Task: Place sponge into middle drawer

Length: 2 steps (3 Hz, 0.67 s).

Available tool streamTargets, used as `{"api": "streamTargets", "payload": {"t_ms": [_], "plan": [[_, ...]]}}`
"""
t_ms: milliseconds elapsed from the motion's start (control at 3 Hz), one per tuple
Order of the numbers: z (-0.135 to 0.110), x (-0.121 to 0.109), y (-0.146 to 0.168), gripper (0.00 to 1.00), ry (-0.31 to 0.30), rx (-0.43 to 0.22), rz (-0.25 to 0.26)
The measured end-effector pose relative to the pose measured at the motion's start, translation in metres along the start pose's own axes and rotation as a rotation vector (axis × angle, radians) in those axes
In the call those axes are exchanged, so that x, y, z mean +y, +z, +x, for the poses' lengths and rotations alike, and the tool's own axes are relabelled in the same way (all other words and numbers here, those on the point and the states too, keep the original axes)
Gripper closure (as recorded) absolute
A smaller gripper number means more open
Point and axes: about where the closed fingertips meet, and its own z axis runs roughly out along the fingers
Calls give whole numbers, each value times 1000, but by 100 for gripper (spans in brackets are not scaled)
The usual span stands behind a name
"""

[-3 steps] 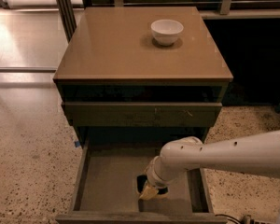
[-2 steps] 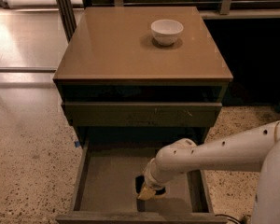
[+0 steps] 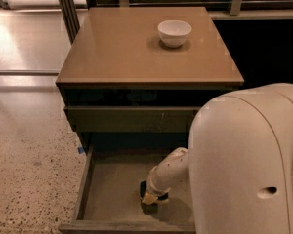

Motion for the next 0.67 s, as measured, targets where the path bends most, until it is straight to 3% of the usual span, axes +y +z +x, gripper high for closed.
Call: {"api": "streamTargets", "payload": {"t_ms": [667], "plan": [[1, 0, 7, 100, 16, -10, -8]]}}
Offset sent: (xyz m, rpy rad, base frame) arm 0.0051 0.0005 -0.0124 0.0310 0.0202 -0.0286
